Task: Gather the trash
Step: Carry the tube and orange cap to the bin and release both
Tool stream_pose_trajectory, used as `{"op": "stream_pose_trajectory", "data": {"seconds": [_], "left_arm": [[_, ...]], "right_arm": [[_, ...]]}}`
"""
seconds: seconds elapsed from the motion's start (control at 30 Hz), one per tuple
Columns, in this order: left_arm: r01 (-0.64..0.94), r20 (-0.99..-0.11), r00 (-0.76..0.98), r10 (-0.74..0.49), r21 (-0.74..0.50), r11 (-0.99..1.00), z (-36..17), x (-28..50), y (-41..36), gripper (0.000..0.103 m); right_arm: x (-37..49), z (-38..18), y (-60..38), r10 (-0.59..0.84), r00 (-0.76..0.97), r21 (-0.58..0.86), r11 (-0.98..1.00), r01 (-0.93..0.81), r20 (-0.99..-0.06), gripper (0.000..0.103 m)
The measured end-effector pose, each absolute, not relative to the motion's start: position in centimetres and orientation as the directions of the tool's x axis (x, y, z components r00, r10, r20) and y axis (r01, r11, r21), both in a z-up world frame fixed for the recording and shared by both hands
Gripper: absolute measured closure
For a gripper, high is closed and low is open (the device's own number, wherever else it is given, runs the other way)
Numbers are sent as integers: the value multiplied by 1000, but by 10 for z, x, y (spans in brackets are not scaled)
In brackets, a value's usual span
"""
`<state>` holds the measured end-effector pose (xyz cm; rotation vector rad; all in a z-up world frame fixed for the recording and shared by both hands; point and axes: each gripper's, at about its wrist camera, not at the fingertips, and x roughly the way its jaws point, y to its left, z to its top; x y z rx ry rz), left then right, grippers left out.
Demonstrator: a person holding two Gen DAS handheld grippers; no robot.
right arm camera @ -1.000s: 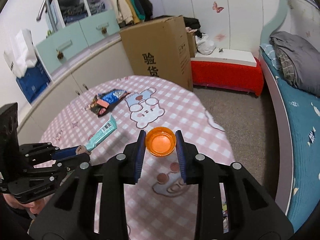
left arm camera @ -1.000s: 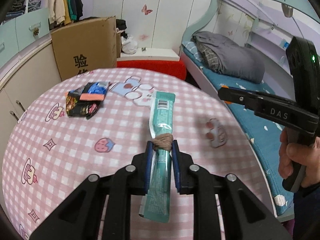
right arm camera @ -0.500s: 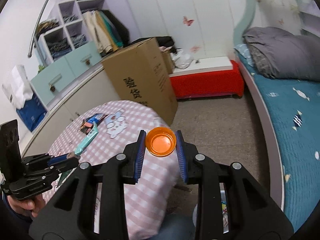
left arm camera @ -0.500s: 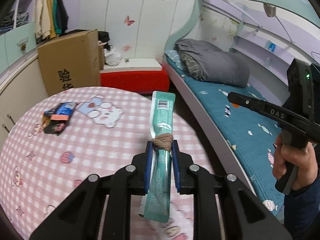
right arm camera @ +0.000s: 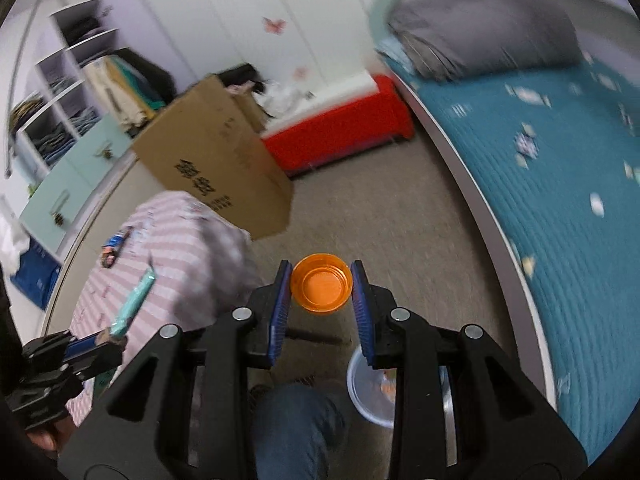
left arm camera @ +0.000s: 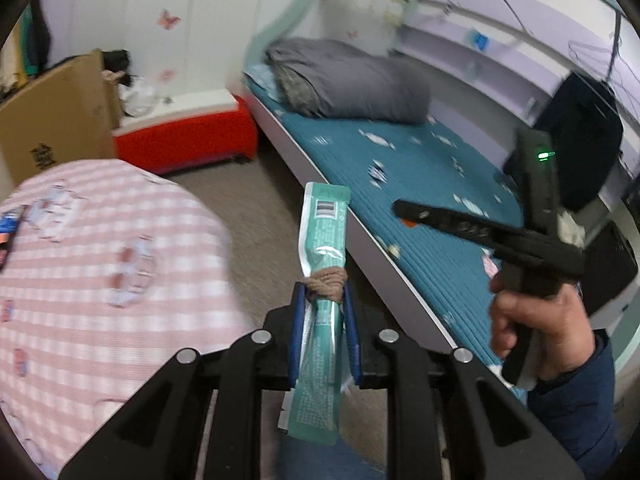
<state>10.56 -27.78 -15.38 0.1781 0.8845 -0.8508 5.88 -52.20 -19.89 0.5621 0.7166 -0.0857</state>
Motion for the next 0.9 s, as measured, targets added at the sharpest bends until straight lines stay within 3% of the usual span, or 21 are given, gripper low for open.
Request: {"op": "stream_pose_trajectory", "data": {"seconds": [0.3, 0.5, 0.6, 0.63, 0.67, 0.7, 0.73, 0.8, 0.87, 0.9], "left_arm": [[718, -873, 184, -452, -194, 668, -244, 108, -355, 85], [677, -936, 116, -332, -170, 716, -305, 132, -375, 84], [646, -952, 89, -294, -169, 744, -324, 143, -376, 80], [640, -956, 88, -281, -162, 751, -327, 145, -378, 70], [634, -959, 88, -268, -154, 758, -330, 148, -379, 58], [627, -963, 98, -252, -137, 767, -330, 151, -383, 32], [619, -965, 125, -229, -105, 779, -330, 153, -383, 18], [615, -962, 151, -227, -88, 784, -328, 156, -381, 18], [609, -964, 142, -225, -94, 788, -327, 158, -382, 18], [608, -964, 141, -225, -95, 788, -325, 158, -383, 18]], "right_arm": [[50, -314, -553, 219, 631, 555, 728, 402, -744, 74], [61, -355, -553, 285, 593, 596, 676, 433, -753, 74], [67, -371, -552, 309, 584, 618, 642, 455, -751, 73], [69, -375, -553, 314, 583, 623, 633, 460, -749, 72], [70, -379, -554, 320, 582, 629, 622, 466, -748, 56], [71, -385, -555, 324, 577, 633, 608, 480, -749, 43], [69, -388, -556, 322, 576, 633, 599, 490, -751, 28], [69, -394, -558, 327, 574, 638, 582, 503, -751, 27], [67, -398, -561, 326, 559, 630, 573, 525, -762, 11], [67, -398, -562, 319, 557, 624, 571, 533, -767, 9]]}}
